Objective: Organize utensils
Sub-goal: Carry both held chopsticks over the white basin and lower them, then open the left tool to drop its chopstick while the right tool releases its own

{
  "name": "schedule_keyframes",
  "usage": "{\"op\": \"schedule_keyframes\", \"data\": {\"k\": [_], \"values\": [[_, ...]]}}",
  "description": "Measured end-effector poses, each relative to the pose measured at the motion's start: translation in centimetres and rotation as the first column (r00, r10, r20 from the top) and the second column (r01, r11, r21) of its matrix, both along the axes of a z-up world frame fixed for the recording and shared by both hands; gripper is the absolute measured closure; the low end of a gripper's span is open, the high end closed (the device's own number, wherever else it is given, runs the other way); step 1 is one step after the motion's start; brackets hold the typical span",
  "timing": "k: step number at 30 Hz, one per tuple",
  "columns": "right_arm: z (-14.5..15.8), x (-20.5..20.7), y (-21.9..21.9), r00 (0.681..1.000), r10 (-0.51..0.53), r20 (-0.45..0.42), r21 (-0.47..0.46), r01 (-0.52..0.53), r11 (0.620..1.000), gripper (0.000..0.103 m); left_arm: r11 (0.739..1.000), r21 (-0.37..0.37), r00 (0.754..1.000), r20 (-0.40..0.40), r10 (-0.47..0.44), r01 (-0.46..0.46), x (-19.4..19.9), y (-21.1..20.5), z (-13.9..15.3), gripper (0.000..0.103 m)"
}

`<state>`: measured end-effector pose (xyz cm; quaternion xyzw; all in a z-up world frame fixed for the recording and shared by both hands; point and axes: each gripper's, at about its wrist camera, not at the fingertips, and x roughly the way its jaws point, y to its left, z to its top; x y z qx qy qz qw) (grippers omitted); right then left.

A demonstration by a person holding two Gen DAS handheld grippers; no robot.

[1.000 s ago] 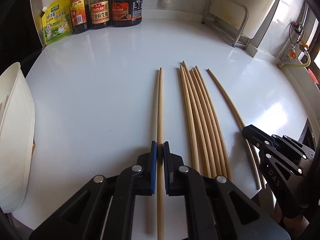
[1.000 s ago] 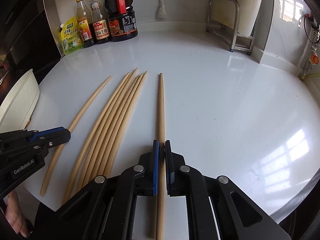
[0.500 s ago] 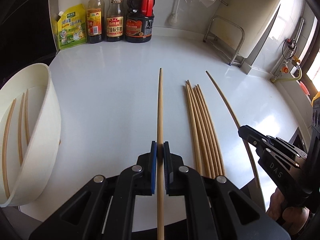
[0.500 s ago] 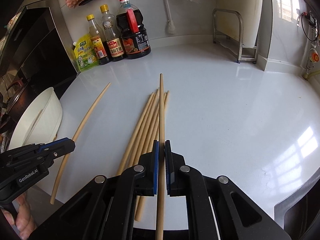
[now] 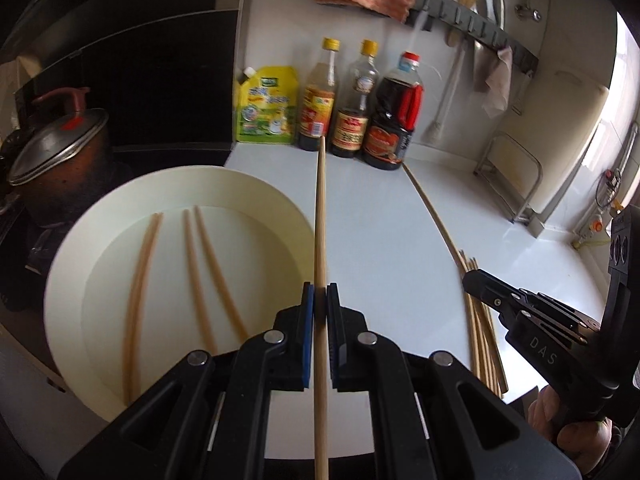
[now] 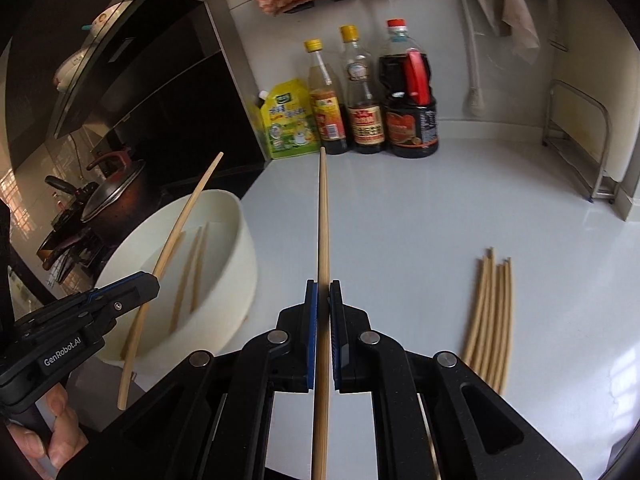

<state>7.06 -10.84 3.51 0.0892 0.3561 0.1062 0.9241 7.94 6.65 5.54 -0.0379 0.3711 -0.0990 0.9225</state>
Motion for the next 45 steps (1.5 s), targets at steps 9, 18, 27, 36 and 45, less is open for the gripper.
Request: {"op": "schedule_keyframes", "data": {"k": [9,18,27,36,45], "values": [[0.4,4.9,10.8,0.985,0.173,-0.015,-0.003,-0.173,0.985,0.097,0.983,0.006,0.983,-0.006,0.184,-0.184,2.2,9.3,-0.7,0.096],[-2.8,8.7,16.9,0.960,0.234,-0.153,-0.015,-0.239,0.971,0.097,0.974,-0.006,0.970,-0.084,0.226,-0.228,4.5,13.2,-3.9,0.096],[-4.6,9.5,17.7,0.950,0.220,-0.221,-0.038,-0.234,0.971,0.097,0.974,-0.008,0.964,-0.144,0.223,-0.226,5.6,14.1,-5.9,0.096],[-4.5,8.8,17.1,0.956,0.206,-0.209,-0.044,-0.219,0.975,0.097,0.970,-0.015,0.962,-0.131,0.240,-0.244,4.7,14.1,-5.7,0.067],[-3.8,7.5,16.1,0.962,0.198,-0.190,-0.018,-0.205,0.979,0.096,0.967,-0.020,0.960,-0.128,0.248,-0.253,3.5,13.9,-5.3,0.061]]}}
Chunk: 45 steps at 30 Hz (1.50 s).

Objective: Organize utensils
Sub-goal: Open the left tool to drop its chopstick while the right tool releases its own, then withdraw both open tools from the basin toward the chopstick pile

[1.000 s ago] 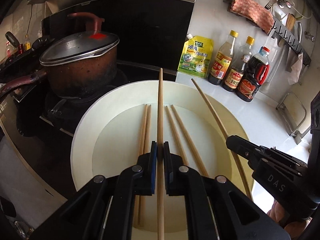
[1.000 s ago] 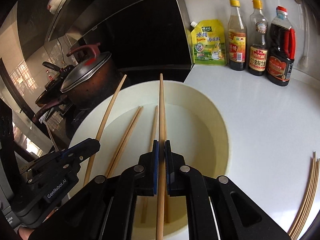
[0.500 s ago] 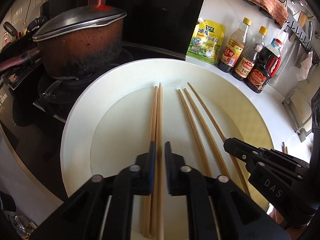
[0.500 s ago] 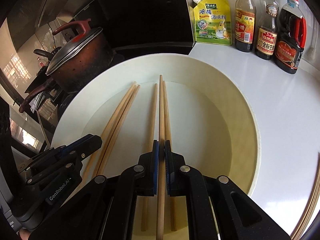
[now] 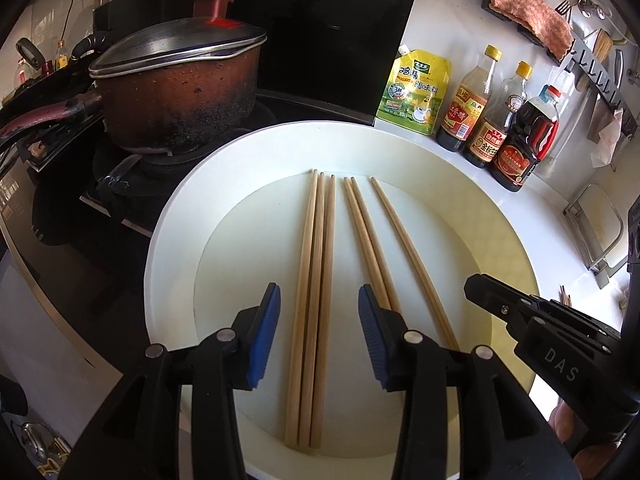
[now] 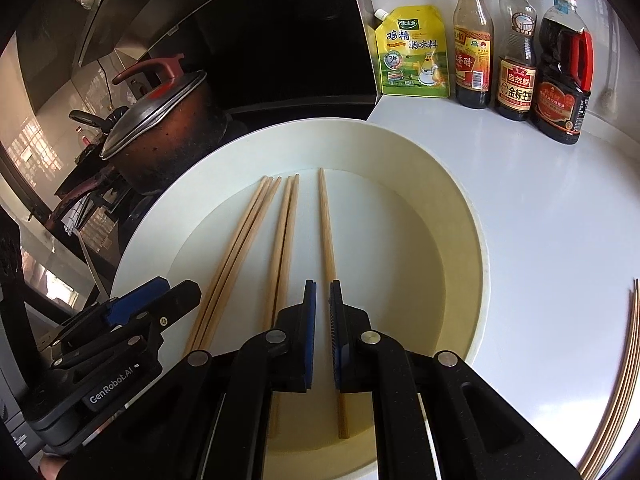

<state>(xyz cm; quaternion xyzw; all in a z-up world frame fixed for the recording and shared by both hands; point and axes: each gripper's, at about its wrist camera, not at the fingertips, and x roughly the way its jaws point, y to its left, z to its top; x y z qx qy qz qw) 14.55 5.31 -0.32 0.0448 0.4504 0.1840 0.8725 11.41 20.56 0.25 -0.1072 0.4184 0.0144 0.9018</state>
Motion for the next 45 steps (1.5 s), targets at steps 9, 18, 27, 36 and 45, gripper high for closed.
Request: {"op": "schedule_keyframes", "data": {"k": [9,18,27,36,45], "values": [[1.0,-1.9,-0.9,0.999,0.005,0.034,0.006,-0.005,1.000,0.096,1.000,0.024,1.000,0.017,0.005,-0.006,-1.8,-0.7,1.0,0.055],[1.8,-3.8,-2.5,0.997,-0.018,0.078,-0.004,0.018,1.000,0.085,0.999,0.045,0.999,0.032,-0.018,0.016,-3.2,-2.4,2.0,0.051],[2.1,-6.1,-5.7,0.992,-0.060,0.114,-0.019,0.063,0.998,0.080,0.997,0.050,0.997,0.047,-0.057,0.054,-4.3,-4.7,2.5,0.043],[2.6,-8.5,-10.2,0.983,-0.129,0.132,0.002,0.130,0.992,0.068,0.993,0.067,0.992,0.075,-0.098,0.093,-5.4,-7.8,3.4,0.032],[2.6,-11.1,-14.8,0.970,-0.187,0.152,-0.009,0.191,0.982,0.064,0.984,0.088,0.982,0.093,-0.162,0.154,-6.4,-11.3,4.0,0.028]]}}
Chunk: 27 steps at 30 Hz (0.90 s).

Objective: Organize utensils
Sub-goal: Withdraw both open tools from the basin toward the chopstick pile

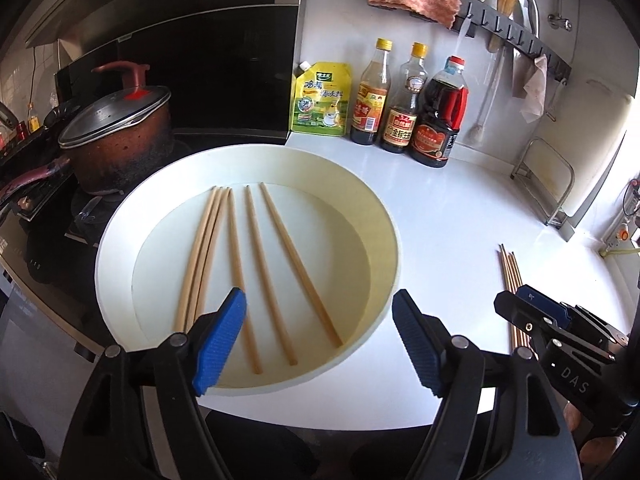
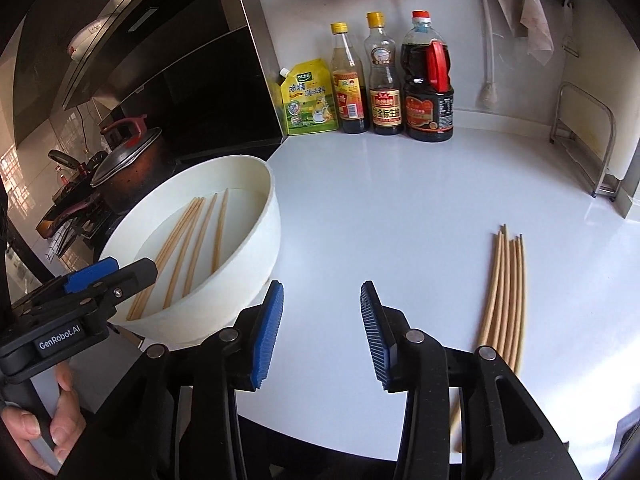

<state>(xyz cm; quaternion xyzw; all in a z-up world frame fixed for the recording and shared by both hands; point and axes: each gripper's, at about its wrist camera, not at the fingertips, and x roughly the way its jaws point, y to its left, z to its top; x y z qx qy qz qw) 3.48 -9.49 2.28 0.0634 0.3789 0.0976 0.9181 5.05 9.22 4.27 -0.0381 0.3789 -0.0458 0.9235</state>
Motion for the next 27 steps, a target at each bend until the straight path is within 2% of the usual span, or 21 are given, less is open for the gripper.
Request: {"op": "schedule_keyframes", "data": {"k": [7,15,27], "values": [[-0.1,-2.2,-5.1,0.995,-0.101,0.000,-0.004,0.101,0.995,0.060,0.997,-0.011,0.997,0.006,-0.076,0.076,-0.9,-3.8,-0.1,0.025],[-1.5,-4.3,-10.9,0.974,-0.226,-0.020,-0.008,0.226,0.974,0.060,0.982,0.005,0.982,-0.012,-0.186,0.186,-1.4,-9.0,-0.9,0.024],[-5.1,-4.6,-14.7,0.939,-0.337,-0.070,-0.088,0.330,0.940,0.059,0.962,0.014,0.959,-0.080,-0.272,0.274,-0.1,-14.8,-3.6,0.021]]}}
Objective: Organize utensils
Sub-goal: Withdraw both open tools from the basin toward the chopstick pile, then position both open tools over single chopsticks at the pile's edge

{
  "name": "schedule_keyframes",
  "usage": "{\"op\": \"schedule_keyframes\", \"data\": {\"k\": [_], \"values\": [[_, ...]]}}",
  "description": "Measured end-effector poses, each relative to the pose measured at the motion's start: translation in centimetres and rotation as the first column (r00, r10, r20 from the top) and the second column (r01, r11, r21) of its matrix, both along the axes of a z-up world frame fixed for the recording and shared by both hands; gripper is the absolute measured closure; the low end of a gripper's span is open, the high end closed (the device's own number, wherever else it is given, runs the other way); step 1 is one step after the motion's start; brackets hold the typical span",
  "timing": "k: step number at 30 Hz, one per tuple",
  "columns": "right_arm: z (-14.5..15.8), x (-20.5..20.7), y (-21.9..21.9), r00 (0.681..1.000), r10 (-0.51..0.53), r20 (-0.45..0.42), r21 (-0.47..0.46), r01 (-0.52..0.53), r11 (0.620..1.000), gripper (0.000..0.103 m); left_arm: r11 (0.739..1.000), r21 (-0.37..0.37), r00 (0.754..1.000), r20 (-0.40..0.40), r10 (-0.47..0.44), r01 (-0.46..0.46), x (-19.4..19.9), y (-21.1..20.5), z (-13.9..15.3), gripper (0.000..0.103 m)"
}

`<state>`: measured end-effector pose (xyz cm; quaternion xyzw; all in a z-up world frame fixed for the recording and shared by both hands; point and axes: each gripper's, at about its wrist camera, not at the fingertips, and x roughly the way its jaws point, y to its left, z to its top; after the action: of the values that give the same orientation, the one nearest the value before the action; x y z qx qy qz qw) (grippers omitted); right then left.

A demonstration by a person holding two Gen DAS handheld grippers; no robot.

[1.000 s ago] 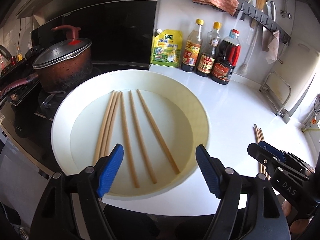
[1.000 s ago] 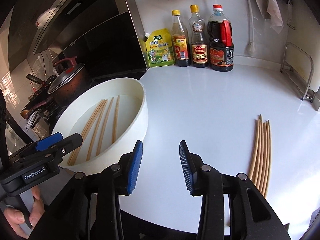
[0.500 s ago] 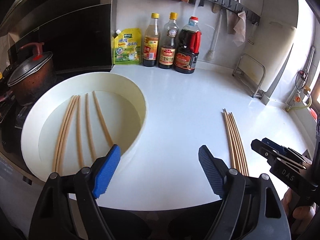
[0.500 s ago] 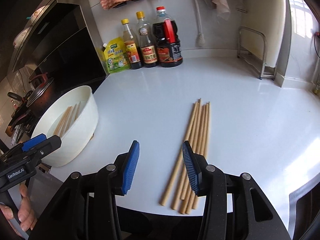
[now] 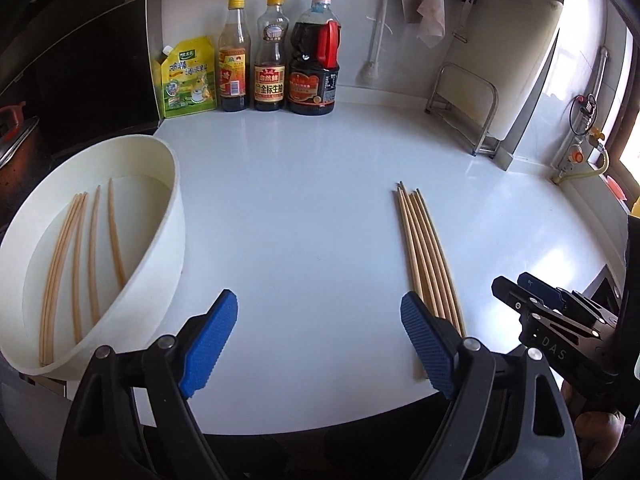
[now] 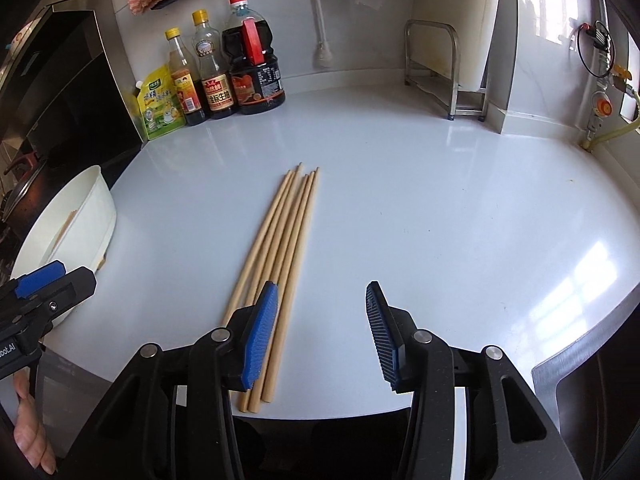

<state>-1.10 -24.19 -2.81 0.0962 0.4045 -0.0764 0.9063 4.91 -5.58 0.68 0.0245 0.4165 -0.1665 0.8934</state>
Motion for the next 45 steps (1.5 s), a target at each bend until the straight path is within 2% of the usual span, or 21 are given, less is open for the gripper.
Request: {"op": "schedule_keyframes", "data": {"k": [11,23,36,39,41,45], "values": [[-2.5,2.3,0.1,0.998,0.009,-0.055,-0.012,-0.010,1.000,0.059,0.999,0.022,0.996,-0.083,-0.027,0.029,1.9,-1.9,-2.7,0.021],[-3.4,3.9,0.7,0.996,0.011,-0.089,-0.056,-0.017,0.998,0.059,1.000,0.018,0.993,-0.112,-0.019,0.021,2.9,-2.0,-3.6,0.021],[-3.8,3.8,1.3,0.994,0.028,-0.101,-0.085,-0.036,0.996,0.059,1.000,0.001,0.991,-0.129,-0.023,0.023,3.1,-2.9,-4.3,0.021],[-3.8,3.8,1.3,0.995,0.030,-0.100,-0.097,-0.040,0.995,0.071,1.000,-0.005,0.991,-0.129,-0.029,0.028,3.2,-3.4,-4.5,0.021],[-3.8,3.7,1.3,0.994,0.035,-0.100,-0.101,-0.045,0.994,0.086,0.999,-0.004,0.991,-0.130,-0.034,0.034,3.3,-3.9,-4.7,0.021],[-3.9,3.6,1.1,0.995,0.035,-0.098,-0.102,-0.045,0.994,0.095,0.999,-0.005,0.990,-0.132,-0.047,0.047,3.5,-4.8,-5.1,0.021]]}}
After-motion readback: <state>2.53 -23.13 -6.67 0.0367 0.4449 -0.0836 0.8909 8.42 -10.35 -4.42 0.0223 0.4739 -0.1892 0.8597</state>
